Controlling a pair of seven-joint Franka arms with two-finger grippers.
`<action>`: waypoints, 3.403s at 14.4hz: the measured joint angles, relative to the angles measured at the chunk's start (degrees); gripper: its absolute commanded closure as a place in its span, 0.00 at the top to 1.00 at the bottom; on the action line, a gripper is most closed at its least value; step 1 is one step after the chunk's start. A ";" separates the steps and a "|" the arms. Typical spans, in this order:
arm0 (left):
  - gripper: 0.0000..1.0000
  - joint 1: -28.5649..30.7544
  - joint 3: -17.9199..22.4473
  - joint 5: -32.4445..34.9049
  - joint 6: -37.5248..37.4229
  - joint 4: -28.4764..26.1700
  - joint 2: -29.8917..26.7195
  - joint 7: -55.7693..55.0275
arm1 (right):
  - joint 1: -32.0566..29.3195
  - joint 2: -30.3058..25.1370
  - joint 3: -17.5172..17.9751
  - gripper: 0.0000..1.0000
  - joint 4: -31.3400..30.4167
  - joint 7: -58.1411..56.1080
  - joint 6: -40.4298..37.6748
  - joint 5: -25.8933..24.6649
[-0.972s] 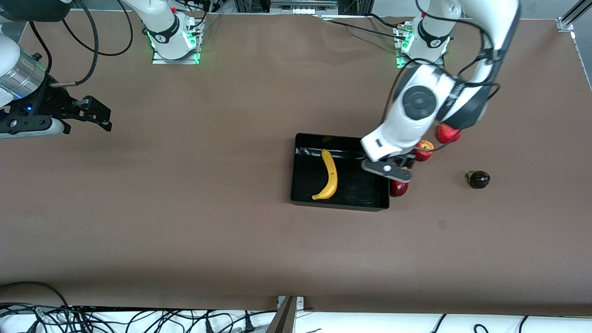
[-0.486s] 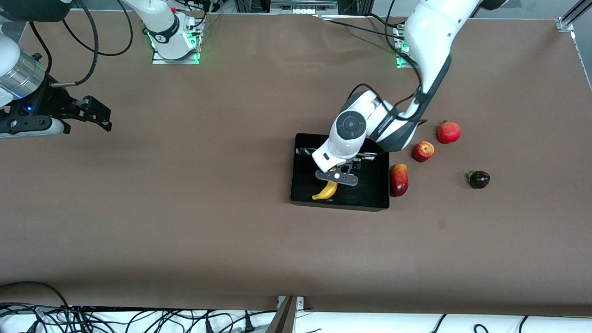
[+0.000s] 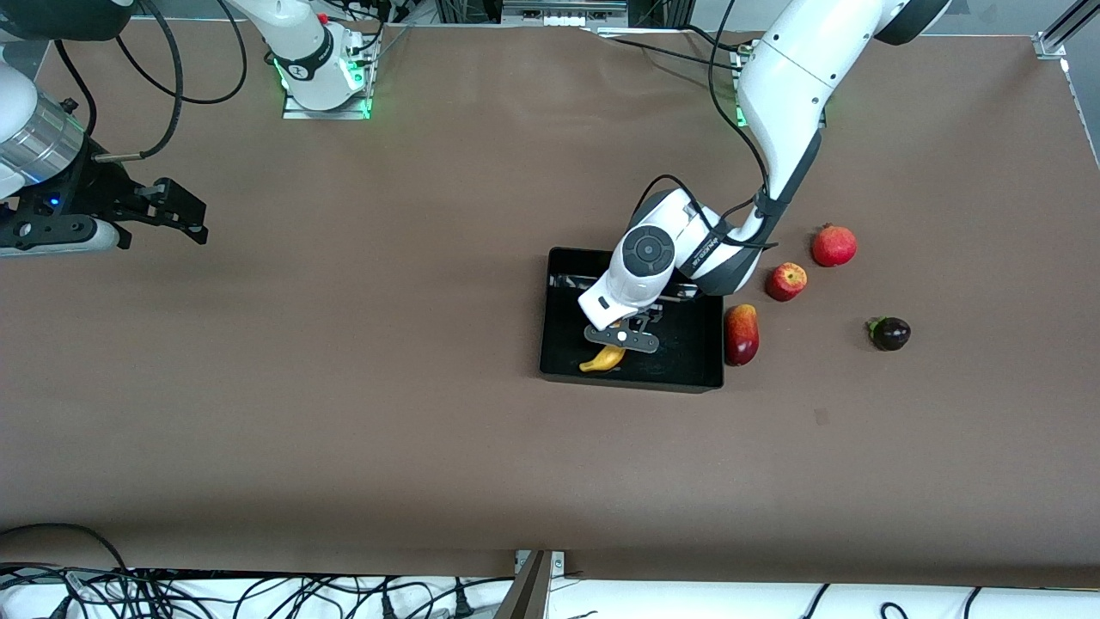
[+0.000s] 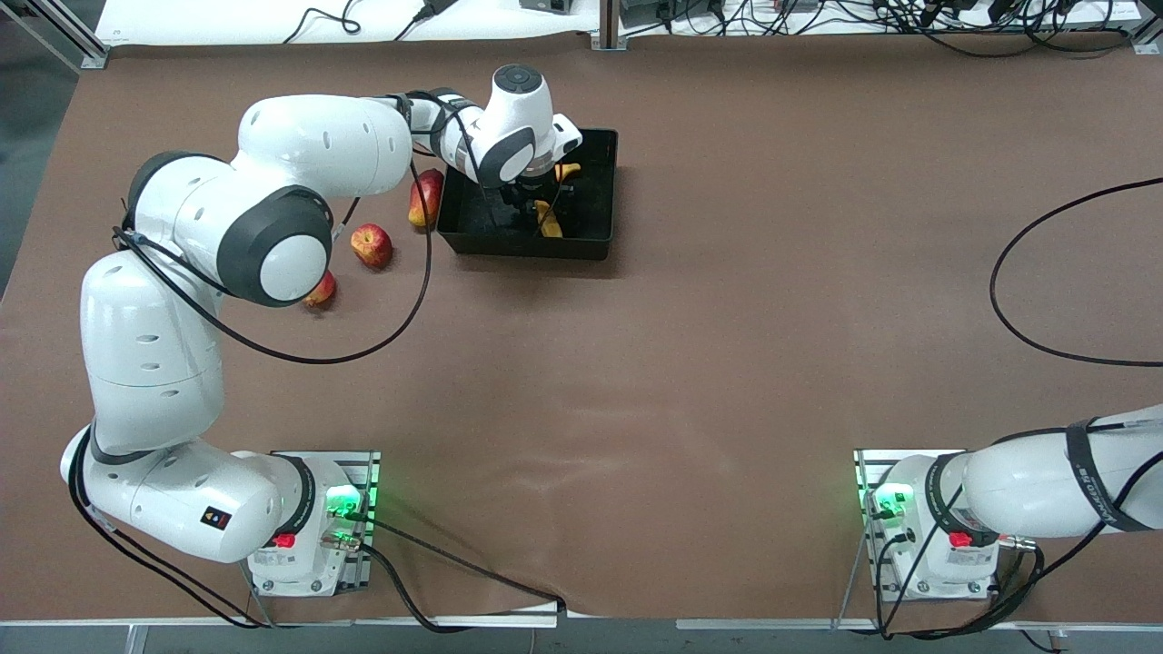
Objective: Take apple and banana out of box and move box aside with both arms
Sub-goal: 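Lift the banana out of the box with the left gripper, then lower the banana onto the table while the right gripper reaches the box, then grasp the box rim with the right gripper while the left gripper withdraws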
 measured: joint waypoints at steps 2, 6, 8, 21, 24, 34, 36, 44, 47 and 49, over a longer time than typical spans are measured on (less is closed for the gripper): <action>0.00 0.15 0.04 0.00 0.00 0.08 0.00 -0.04 | 0.00 0.00 0.00 1.00 0.00 0.00 0.00 0.00; 0.01 0.63 0.08 0.00 -3.50 2.07 -2.27 -0.08 | 0.00 0.00 0.00 1.00 0.00 0.00 0.00 0.00; 0.01 1.38 0.08 -0.29 -9.73 3.30 -6.26 -0.11 | 0.00 0.01 -0.03 1.00 0.00 0.00 -0.01 0.00; 0.05 27.98 2.28 2.31 -29.28 6.13 -8.92 17.81 | 1.72 1.84 0.54 1.00 -0.12 -0.18 0.79 0.00; 0.56 31.19 2.29 6.52 -17.04 -0.96 -6.47 20.84 | 4.10 5.67 0.65 1.00 -0.89 -0.19 0.22 0.00; 1.00 34.46 -4.10 7.05 -23.22 0.03 -11.61 24.70 | 18.78 15.96 1.05 1.00 -1.45 21.32 8.57 3.73; 1.00 34.22 -6.46 7.03 -33.04 6.87 -13.32 24.57 | 22.57 19.31 1.11 1.00 -1.47 28.16 13.54 3.81; 1.00 25.03 1.09 -0.97 -43.52 15.61 -26.03 24.28 | 36.27 32.47 1.14 1.00 1.75 46.65 31.10 7.67; 1.00 20.18 11.26 -7.31 -41.12 8.17 -35.76 23.63 | 38.51 35.82 0.90 0.98 3.91 48.12 32.83 6.40; 1.00 20.45 12.52 -7.77 -36.46 1.33 -40.36 23.53 | 38.58 38.25 0.71 0.83 4.00 48.23 35.05 4.35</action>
